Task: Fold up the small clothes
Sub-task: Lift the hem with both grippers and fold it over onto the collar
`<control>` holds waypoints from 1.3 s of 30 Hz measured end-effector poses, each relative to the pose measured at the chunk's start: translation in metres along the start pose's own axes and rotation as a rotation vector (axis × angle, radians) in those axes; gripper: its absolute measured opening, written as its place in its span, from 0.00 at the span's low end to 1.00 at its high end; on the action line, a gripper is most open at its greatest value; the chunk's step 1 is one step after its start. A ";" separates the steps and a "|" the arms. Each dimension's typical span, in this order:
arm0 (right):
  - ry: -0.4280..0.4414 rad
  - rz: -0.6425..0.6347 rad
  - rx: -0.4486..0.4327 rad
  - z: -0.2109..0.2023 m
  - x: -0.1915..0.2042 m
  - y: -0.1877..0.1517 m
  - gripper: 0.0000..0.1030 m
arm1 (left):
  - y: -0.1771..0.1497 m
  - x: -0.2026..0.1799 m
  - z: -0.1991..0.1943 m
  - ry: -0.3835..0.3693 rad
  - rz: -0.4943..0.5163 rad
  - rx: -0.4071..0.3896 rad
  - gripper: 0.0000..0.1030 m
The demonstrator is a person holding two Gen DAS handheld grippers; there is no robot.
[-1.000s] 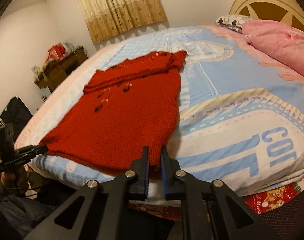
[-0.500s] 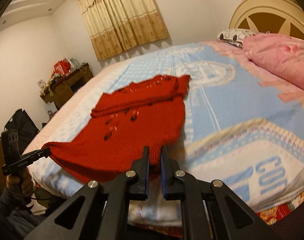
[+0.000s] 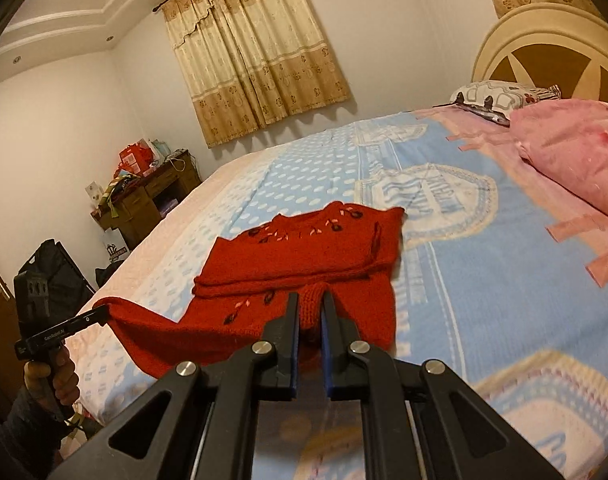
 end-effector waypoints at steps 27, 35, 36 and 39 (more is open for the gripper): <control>-0.057 -0.001 0.088 0.166 -0.026 0.116 0.08 | 0.116 0.067 0.115 0.048 -0.052 0.026 0.12; -0.081 0.035 0.136 0.229 -0.047 0.126 0.08 | 0.138 0.096 0.166 0.085 -0.070 0.057 0.12; -0.087 0.038 0.142 0.236 -0.050 0.127 0.08 | 0.139 0.100 0.173 0.094 -0.069 0.066 0.12; -0.112 0.055 0.160 0.259 -0.066 0.129 0.08 | 0.139 0.115 0.199 0.111 -0.078 0.095 0.12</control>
Point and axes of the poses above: each gripper's, at about its wrist camera, not at the fingertips, and z roughly the way its jaws point, x to its left, y to its top, the point moved 9 cm from there along z, roughly the way its jaws point
